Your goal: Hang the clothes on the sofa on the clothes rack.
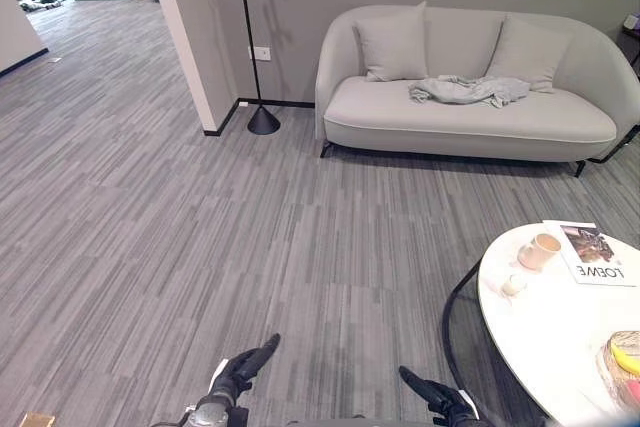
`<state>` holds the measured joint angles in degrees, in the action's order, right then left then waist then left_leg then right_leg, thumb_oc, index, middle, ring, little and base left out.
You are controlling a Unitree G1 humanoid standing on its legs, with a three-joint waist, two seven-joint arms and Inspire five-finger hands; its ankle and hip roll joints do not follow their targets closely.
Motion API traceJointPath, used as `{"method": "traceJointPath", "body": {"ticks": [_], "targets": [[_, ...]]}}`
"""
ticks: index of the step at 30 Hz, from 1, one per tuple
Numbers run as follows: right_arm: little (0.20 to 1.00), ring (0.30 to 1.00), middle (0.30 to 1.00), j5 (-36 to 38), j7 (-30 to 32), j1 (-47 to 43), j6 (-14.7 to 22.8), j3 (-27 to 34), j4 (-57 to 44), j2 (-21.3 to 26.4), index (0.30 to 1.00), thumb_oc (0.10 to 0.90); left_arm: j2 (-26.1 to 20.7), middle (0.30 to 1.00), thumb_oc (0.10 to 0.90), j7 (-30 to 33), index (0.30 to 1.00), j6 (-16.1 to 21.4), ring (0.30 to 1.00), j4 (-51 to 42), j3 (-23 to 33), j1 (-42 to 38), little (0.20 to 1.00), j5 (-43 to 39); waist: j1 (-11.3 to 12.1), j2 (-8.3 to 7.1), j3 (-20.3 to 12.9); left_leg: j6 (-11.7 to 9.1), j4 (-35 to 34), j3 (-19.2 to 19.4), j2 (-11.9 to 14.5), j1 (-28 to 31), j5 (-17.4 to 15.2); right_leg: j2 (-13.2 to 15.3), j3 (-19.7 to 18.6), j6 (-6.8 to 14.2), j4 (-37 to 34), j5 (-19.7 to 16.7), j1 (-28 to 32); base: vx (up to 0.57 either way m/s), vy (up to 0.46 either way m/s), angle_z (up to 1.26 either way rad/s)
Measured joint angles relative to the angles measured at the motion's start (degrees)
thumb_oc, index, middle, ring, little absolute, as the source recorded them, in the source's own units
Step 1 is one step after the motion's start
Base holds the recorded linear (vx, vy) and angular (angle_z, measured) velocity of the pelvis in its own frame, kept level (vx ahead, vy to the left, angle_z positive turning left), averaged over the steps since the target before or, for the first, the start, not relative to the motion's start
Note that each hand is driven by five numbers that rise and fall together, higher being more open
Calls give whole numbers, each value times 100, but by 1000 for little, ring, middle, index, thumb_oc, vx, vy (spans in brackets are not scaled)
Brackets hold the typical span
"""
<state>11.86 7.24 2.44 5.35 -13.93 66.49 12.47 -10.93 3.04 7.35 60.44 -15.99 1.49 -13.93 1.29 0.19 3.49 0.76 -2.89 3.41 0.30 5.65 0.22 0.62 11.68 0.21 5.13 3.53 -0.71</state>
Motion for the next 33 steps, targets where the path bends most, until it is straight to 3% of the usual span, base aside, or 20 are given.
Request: {"method": "traceJointPath", "body": {"ticks": [8,26,33], "targets": [[900,900,900,38,4,44,-1,15,7,41,900,800,-12,900,800,46,900,-6,900,0,83,15,900,-151,-4,76,256,-7,-140,49,9,276,2,-114,4,-92,-1011,-464,706,1,-4,-1],[900,900,900,22,58,-65,13,31,263,52,900,800,-7,900,800,65,900,-5,900,96,22,25,900,-56,7,90,268,-82,-223,54,48,381,-38,-160,-14,-86,-1056,-467,787,0,-3,0],[900,900,900,19,85,-106,40,-33,-200,70,900,800,-25,900,800,190,900,-12,900,53,-12,16,900,117,-6,111,254,-96,-195,33,62,376,-30,-177,-3,-65,-1059,-451,771,2,-53,1]]}}
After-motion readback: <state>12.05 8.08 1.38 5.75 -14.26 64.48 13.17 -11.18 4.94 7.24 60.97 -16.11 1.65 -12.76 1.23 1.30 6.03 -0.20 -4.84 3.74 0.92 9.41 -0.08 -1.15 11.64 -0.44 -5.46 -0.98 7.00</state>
